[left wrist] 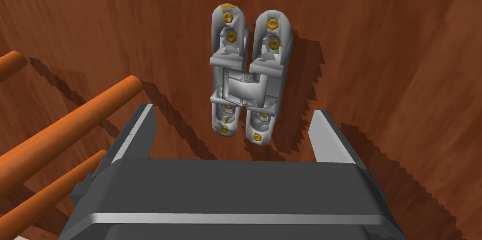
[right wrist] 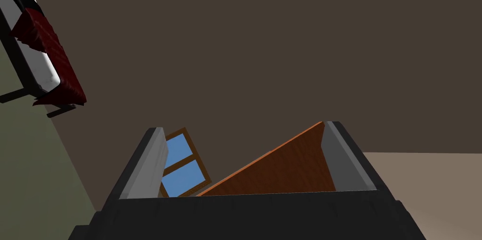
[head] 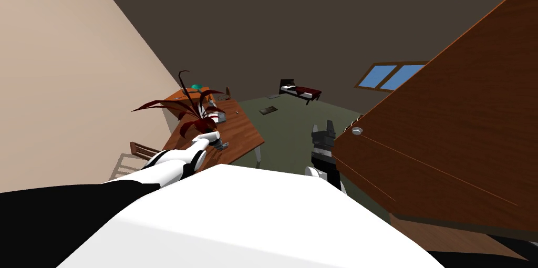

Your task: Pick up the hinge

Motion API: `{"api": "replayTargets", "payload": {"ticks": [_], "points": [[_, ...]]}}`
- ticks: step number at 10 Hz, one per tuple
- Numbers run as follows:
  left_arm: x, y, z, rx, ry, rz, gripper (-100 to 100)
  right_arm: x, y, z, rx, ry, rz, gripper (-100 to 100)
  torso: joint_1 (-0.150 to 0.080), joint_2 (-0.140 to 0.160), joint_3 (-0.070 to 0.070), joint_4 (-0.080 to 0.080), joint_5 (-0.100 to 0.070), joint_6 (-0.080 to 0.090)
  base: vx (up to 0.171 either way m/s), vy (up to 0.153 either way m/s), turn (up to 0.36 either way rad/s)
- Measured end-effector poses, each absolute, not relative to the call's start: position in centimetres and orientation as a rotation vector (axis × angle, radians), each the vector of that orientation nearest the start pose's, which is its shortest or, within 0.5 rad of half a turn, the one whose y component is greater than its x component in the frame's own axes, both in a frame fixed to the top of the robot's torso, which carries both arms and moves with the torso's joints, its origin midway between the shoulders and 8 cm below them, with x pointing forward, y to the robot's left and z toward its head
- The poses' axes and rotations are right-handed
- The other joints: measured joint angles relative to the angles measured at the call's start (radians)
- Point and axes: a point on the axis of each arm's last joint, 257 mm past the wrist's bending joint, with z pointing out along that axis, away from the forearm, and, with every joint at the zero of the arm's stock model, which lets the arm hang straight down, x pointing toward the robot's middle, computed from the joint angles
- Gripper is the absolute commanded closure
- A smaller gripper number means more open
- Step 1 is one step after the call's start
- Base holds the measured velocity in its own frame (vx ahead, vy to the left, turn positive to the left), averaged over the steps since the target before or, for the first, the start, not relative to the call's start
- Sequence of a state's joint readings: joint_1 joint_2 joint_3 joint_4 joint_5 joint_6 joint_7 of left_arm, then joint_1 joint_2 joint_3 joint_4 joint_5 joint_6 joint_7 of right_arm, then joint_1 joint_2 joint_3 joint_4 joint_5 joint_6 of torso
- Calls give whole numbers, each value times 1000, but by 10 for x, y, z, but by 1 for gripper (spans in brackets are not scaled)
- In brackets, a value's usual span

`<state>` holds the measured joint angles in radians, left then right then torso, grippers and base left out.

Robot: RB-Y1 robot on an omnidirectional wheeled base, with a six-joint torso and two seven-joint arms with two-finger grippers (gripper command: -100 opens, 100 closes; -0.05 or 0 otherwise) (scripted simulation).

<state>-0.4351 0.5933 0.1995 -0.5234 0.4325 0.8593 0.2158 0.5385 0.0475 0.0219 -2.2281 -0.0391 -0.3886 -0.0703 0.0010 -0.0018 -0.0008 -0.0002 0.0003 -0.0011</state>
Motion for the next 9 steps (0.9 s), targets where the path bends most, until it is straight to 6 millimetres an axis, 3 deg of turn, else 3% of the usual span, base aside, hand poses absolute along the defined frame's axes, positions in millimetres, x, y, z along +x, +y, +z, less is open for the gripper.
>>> {"api": "replayTargets", "payload": {"ticks": [7,8,9], "points": [[343,569,-499,-2615,1118,-168,-100,366,-290,-35,911,655,1349,0,0,0,0,0,0,0,20,2,-65],[343,569,-499,-2615,1116,-168,100,366,-290,-35,911,655,1349,0,0,1,0,0,0,0,0,0,0],[342,568,-500,-2617,1117,-167,100,366,-290,-35,911,655,1349,0,0,1,1,0,0,0,0,0,0]]}}
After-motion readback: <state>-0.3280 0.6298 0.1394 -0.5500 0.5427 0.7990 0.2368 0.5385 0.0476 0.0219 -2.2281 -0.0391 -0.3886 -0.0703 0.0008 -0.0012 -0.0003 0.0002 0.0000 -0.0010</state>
